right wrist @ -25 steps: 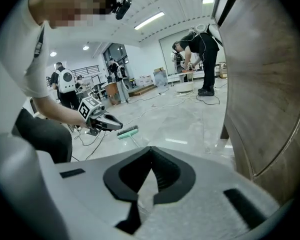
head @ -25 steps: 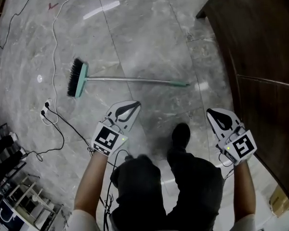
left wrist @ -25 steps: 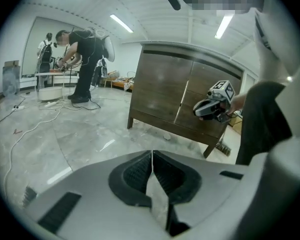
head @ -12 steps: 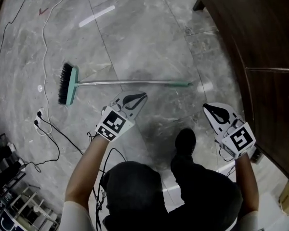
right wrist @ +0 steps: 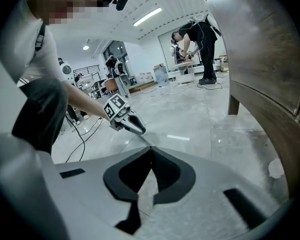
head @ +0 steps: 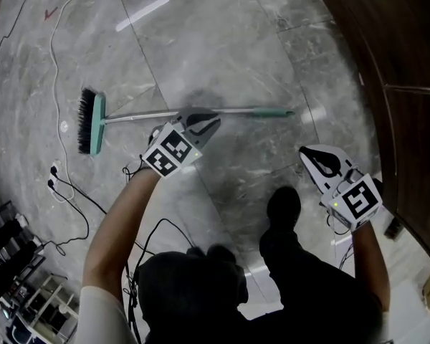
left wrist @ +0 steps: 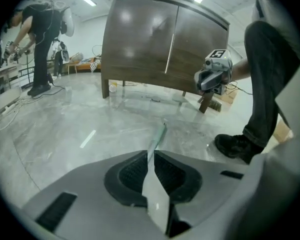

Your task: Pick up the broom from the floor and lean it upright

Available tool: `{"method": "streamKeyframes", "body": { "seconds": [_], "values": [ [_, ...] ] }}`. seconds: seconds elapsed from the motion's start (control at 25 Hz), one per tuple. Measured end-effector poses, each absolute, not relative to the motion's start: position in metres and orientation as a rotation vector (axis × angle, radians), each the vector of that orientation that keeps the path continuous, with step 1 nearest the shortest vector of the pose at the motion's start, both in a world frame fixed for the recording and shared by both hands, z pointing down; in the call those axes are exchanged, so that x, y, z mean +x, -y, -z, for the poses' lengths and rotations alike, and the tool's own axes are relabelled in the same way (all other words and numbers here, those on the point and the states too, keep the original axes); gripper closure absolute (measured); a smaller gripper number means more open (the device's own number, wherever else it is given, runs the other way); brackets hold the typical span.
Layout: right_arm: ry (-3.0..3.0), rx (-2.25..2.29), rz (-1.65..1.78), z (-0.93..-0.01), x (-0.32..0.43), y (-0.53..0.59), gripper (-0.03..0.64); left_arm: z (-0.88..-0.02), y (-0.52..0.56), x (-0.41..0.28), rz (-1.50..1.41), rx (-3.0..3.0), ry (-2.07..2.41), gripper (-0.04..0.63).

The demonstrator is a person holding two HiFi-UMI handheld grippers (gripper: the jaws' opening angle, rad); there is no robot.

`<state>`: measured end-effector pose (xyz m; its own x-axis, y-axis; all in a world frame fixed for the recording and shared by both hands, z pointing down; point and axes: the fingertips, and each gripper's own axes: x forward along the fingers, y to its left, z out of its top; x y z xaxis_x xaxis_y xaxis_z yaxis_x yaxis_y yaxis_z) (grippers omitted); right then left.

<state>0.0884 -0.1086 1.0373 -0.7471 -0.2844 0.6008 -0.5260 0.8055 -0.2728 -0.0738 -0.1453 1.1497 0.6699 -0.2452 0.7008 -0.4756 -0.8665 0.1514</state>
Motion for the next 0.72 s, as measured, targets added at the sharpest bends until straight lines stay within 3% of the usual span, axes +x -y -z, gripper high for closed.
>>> {"method": "streamKeyframes", "body": {
  "seconds": [0.2, 0.32, 0.72],
  "values": [
    [2.443, 0.574, -0.600, -1.055, 0.085, 0.104, 0.617, -1.187, 0.145, -0.078, -1.169, 2.545, 0.472, 0.579],
    [2.444, 0.570, -0.611, -1.060, 0.081, 0.104, 0.617, -1.204, 0.148, -0.083, -1.231, 2.531, 0.462, 0.484],
    [2.443, 0.574, -0.616, -1.063, 0.084, 0.103, 0.617, -1.247, 0.151, -0.099, -1.476, 2.525, 0.359, 0.415]
  ]
}}
